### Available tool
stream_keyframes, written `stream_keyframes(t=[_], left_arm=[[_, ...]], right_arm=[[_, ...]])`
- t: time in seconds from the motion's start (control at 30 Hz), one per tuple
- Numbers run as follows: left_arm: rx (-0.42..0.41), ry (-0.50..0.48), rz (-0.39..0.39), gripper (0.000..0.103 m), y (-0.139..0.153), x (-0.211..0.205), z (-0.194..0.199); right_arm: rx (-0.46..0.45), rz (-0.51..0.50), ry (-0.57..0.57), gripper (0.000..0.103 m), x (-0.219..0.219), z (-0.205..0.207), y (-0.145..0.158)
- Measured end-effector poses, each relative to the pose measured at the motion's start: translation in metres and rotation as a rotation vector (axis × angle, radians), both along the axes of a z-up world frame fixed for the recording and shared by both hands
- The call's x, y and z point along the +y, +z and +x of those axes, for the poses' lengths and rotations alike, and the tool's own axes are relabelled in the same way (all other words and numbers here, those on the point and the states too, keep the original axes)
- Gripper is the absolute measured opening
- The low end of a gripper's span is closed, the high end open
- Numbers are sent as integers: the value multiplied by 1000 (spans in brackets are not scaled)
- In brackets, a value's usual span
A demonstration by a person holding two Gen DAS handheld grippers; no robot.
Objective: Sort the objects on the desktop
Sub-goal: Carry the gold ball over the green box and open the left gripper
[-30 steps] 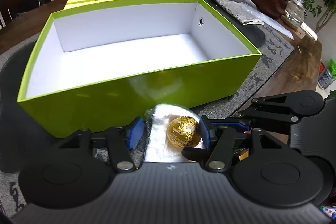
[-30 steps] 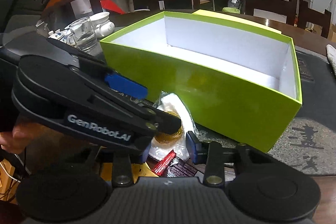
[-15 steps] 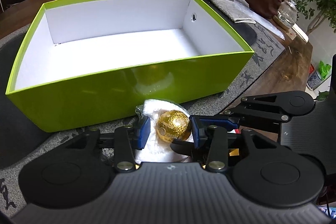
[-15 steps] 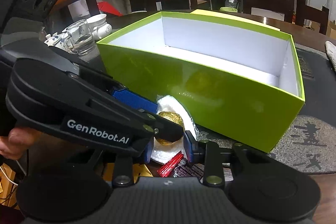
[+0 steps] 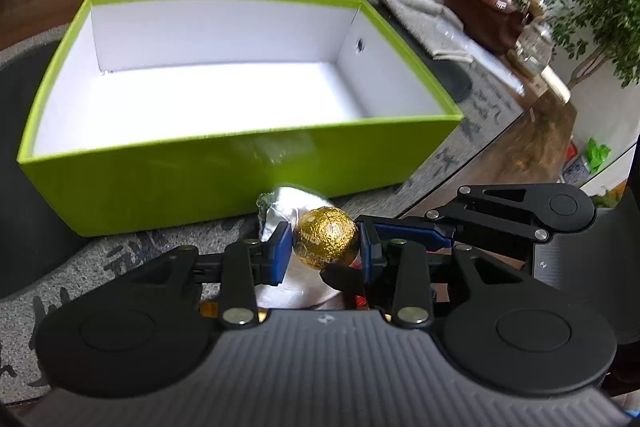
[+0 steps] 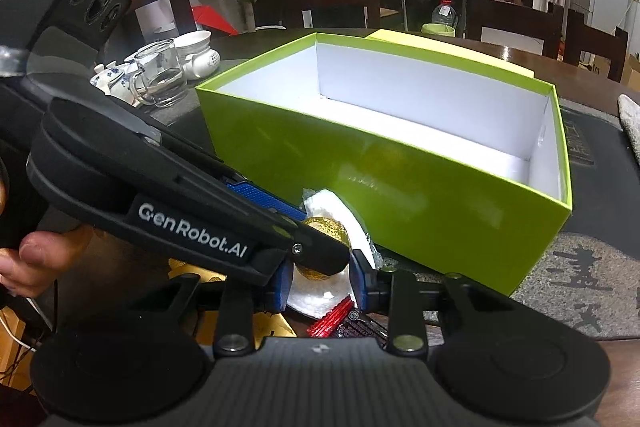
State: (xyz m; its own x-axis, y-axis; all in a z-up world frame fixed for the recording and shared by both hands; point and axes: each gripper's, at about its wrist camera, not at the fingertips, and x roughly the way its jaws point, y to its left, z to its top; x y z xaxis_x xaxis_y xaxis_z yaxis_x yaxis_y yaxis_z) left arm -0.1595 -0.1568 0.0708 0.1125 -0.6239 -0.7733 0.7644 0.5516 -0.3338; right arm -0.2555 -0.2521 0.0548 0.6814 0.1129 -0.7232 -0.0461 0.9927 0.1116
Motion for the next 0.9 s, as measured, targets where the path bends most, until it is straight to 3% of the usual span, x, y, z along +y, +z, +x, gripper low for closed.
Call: stream_keyframes(t=[0.27, 0.43, 0.53, 0.67, 0.9], left_arm=[[-89, 5, -92, 37, 58, -9, 12], [-114, 15, -99, 37, 70, -31, 39], [-79, 29, -86, 37, 61, -45, 61], [26, 65, -57, 37, 34, -59, 88], [140, 79, 22, 37, -11, -73, 113]], right_arm=[[-78, -59, 19, 30, -3, -1, 47], [-134, -102, 17, 30, -18, 21, 74], [-127, -103, 12, 30, -30, 43, 77], [-73, -62, 2, 30, -50, 75, 68], [95, 21, 6, 30, -76, 116, 28]])
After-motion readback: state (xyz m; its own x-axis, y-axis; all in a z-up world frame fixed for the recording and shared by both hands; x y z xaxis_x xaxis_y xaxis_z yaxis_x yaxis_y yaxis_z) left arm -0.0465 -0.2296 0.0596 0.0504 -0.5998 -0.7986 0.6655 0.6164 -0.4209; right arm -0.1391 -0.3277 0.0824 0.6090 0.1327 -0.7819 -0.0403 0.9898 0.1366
